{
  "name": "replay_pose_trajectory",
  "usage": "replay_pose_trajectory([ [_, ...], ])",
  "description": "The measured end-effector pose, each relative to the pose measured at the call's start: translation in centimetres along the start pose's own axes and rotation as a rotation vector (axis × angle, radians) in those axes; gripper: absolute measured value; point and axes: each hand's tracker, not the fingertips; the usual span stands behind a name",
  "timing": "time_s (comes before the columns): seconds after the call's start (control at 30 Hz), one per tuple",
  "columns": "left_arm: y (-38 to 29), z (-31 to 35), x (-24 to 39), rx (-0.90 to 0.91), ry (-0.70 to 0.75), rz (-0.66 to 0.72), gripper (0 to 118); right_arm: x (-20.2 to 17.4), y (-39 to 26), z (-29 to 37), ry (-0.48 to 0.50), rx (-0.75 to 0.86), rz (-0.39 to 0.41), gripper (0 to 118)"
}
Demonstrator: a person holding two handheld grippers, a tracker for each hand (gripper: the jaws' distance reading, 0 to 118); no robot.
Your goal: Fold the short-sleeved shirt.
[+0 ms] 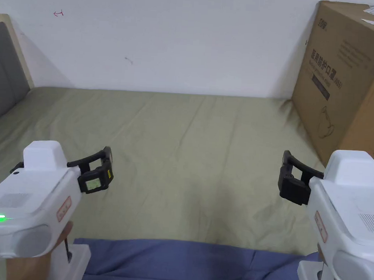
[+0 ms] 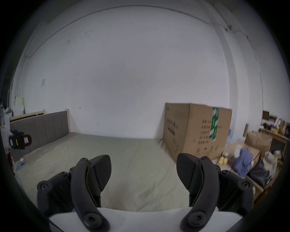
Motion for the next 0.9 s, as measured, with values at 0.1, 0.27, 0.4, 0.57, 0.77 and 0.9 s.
replay_pose_trajectory([
  [0.1,-0.4,0.2,1.0,0.045,-0.008,-0.036,48,-0.8,-0.1,0.3,-0.047,0.033,0.014,51],
  [0.27,-0.7,-0.2,1.5,0.023,-0.036,-0.072,0,-0.4,-0.4,0.0,-0.037,0.039,0.006,0],
  [0.4,-0.8,-1.0,0.7,-0.047,-0.072,-0.02,0,-0.5,-0.4,-0.3,-0.023,0.037,0.002,0],
  [0.57,-1.3,-2.6,-1.7,-0.239,-0.166,0.06,0,-0.6,-0.1,-0.8,-0.011,0.039,0.005,0],
  [0.77,-5.6,-4.7,-8.7,-0.534,-0.333,0.354,0,-1.5,-0.4,-1.6,0.0,0.014,0.028,0],
  [0.9,-9.9,-5.9,-13.6,-0.696,-0.368,0.481,0,-2.2,-1.0,-2.2,0.007,-0.013,0.035,0],
])
